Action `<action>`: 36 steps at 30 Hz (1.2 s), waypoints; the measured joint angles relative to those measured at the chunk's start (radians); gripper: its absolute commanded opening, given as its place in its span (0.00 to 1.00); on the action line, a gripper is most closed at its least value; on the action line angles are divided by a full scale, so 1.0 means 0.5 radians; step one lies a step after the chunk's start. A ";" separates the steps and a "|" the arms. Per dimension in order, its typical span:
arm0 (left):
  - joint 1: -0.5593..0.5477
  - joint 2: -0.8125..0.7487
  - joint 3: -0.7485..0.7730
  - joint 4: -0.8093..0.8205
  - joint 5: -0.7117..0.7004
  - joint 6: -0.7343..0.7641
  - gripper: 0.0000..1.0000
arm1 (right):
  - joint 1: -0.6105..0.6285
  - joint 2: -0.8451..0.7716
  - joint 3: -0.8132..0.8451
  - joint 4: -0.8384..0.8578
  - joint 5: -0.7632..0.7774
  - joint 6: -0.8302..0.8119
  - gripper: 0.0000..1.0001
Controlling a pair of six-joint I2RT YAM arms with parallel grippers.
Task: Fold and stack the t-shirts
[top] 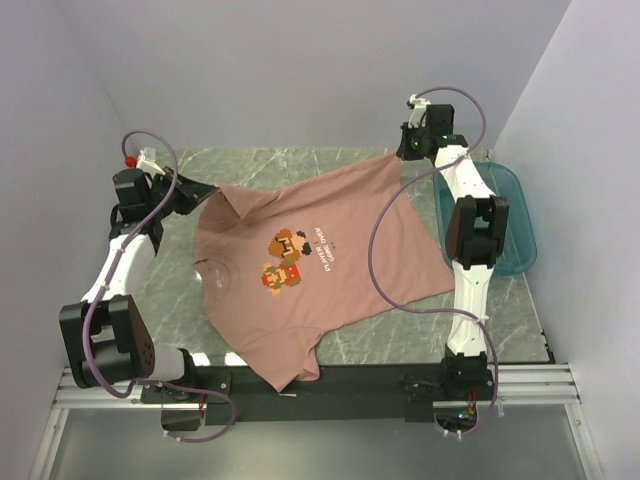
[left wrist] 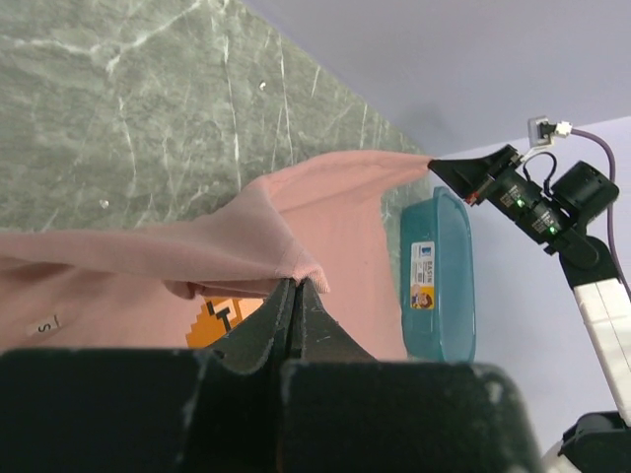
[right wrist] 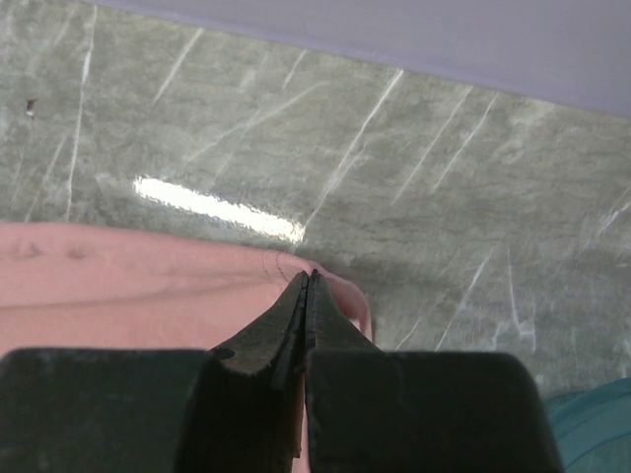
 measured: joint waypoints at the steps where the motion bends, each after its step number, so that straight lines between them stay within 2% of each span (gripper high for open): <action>1: 0.000 -0.007 -0.013 -0.001 0.011 0.000 0.00 | 0.000 0.000 -0.011 -0.002 -0.001 -0.001 0.00; 14: 0.000 -0.165 -0.149 -0.077 0.102 0.040 0.00 | 0.000 -0.020 -0.307 0.044 0.044 -0.053 0.00; 25: 0.000 -0.313 -0.256 -0.113 0.133 0.046 0.00 | -0.001 -0.063 -0.337 0.060 0.052 -0.055 0.00; 36: 0.000 -0.426 -0.336 -0.146 0.147 0.052 0.00 | -0.018 -0.185 -0.549 0.127 0.042 -0.103 0.00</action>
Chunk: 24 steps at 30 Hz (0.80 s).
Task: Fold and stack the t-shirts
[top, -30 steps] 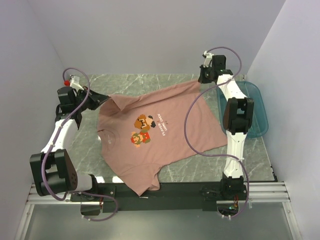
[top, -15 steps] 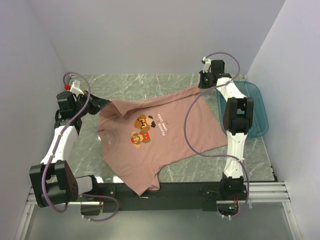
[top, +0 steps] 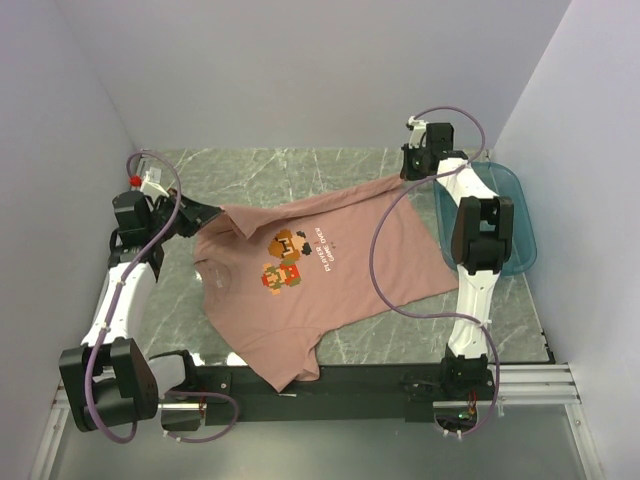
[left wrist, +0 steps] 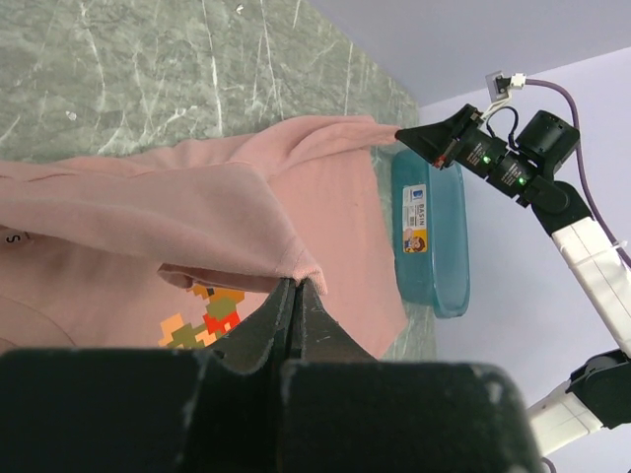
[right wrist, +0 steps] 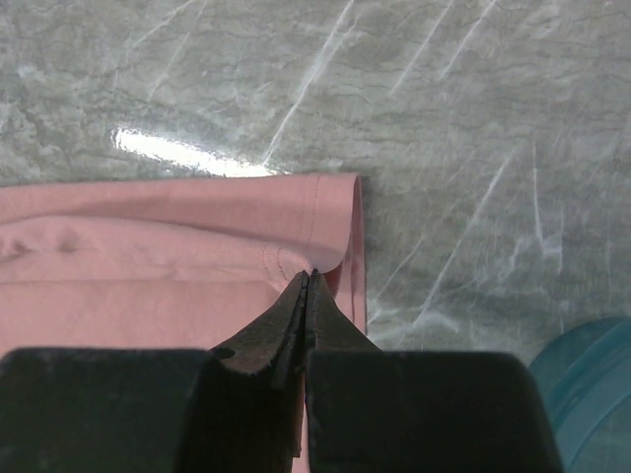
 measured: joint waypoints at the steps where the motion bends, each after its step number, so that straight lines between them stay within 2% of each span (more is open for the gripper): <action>1: 0.000 -0.006 -0.002 -0.005 0.001 0.001 0.00 | -0.004 -0.005 -0.006 0.002 0.000 -0.003 0.00; 24: 0.000 -0.118 -0.102 -0.050 0.020 0.000 0.00 | -0.027 -0.081 -0.087 0.021 -0.006 -0.027 0.00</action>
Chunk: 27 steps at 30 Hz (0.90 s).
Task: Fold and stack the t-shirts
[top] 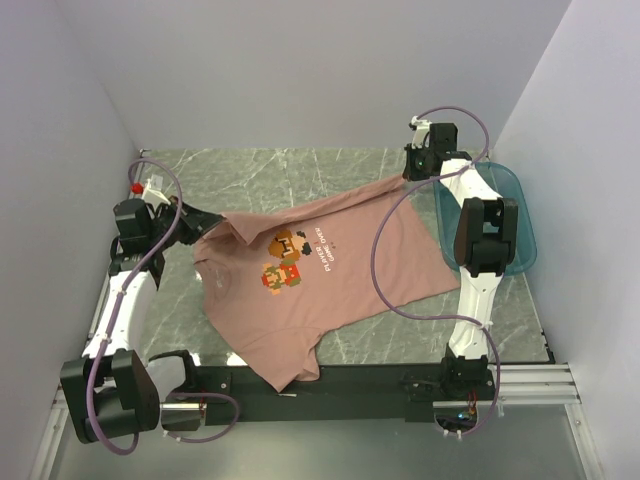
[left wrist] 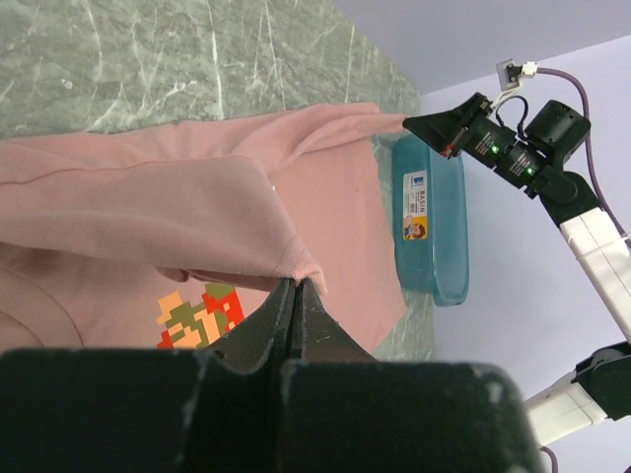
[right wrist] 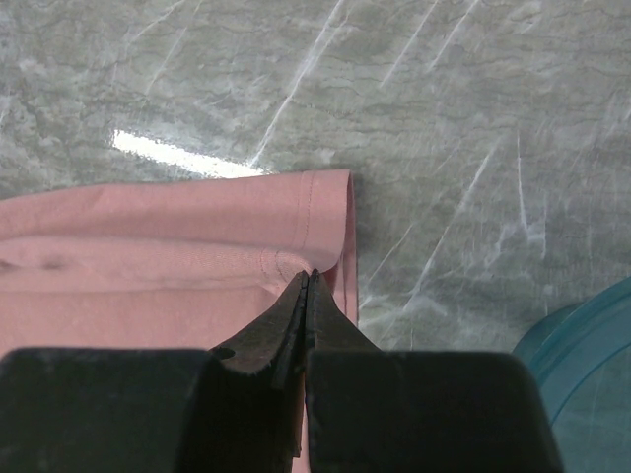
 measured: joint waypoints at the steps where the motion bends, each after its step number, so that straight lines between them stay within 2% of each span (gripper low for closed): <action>1: 0.000 -0.003 -0.002 0.000 0.001 0.000 0.00 | 0.000 0.000 -0.001 0.000 0.000 0.000 0.00; 13: -0.010 -0.052 -0.117 -0.019 0.002 0.000 0.00 | 0.000 -0.012 -0.027 -0.001 -0.004 -0.014 0.02; 16: -0.013 -0.076 -0.156 -0.039 0.002 0.000 0.00 | 0.000 -0.015 -0.027 -0.002 -0.011 -0.015 0.13; 17: -0.014 -0.084 -0.166 -0.047 0.002 0.000 0.00 | 0.000 -0.016 -0.027 -0.002 -0.014 -0.014 0.22; 21: -0.014 -0.108 -0.190 -0.052 0.003 0.000 0.00 | 0.000 -0.053 -0.052 -0.023 -0.027 -0.027 0.41; 23: -0.015 -0.108 -0.195 -0.052 0.003 -0.001 0.00 | -0.001 -0.089 -0.053 -0.048 -0.035 -0.036 0.46; 27: -0.021 -0.108 -0.203 -0.053 0.017 0.000 0.01 | 0.000 -0.204 -0.082 -0.056 -0.077 -0.060 0.49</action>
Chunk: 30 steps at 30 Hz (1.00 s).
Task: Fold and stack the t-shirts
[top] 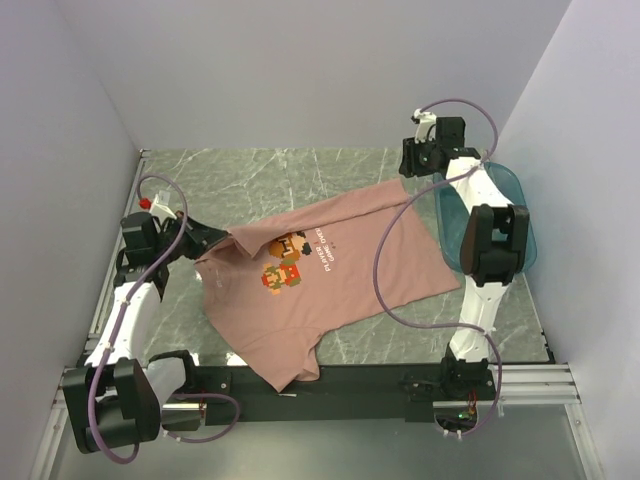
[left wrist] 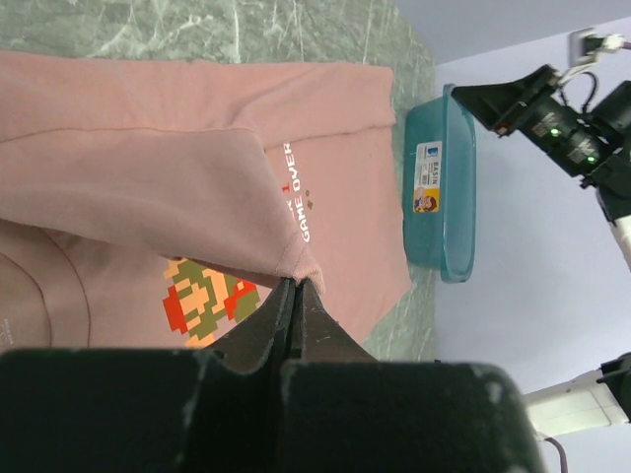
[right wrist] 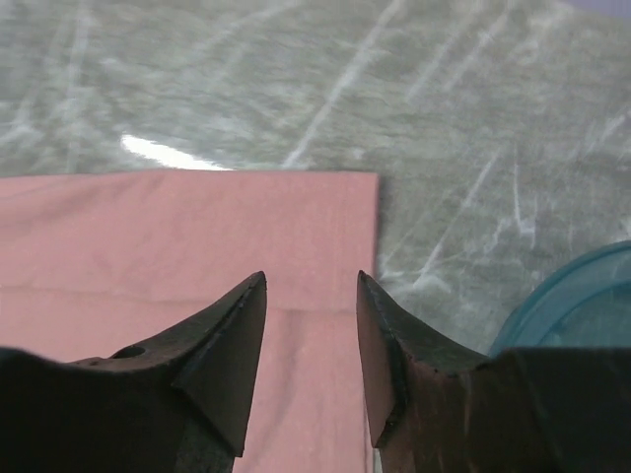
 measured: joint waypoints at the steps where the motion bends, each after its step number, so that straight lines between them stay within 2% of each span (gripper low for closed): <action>1: -0.003 0.000 -0.003 0.001 0.002 0.000 0.00 | 0.001 -0.042 -0.016 -0.008 -0.027 -0.011 0.50; 5: -0.010 0.000 -0.028 0.000 0.018 0.000 0.00 | 0.024 -0.189 -0.049 -0.089 -0.262 -0.105 0.50; 8: -0.011 0.000 -0.044 0.001 0.020 -0.001 0.00 | 0.113 -0.270 -0.066 -0.234 -0.560 -0.316 0.50; 12: -0.011 0.000 -0.056 0.000 0.019 -0.007 0.00 | 0.525 -0.496 -0.413 -0.254 -0.700 -0.552 0.51; 15: -0.011 0.001 -0.056 0.002 0.015 -0.021 0.00 | 0.993 -0.649 -0.675 -0.179 -0.626 -0.551 0.52; 19: -0.011 0.002 -0.056 0.002 0.014 -0.063 0.00 | 1.414 -0.668 -0.711 -0.021 -0.378 -0.416 0.53; 22: -0.011 0.005 -0.056 0.002 0.013 -0.087 0.00 | 1.530 -0.629 -0.677 0.100 -0.193 -0.216 0.53; 30: -0.012 0.005 -0.056 0.050 0.014 -0.160 0.00 | 1.625 -0.474 -0.674 0.397 0.119 0.478 0.56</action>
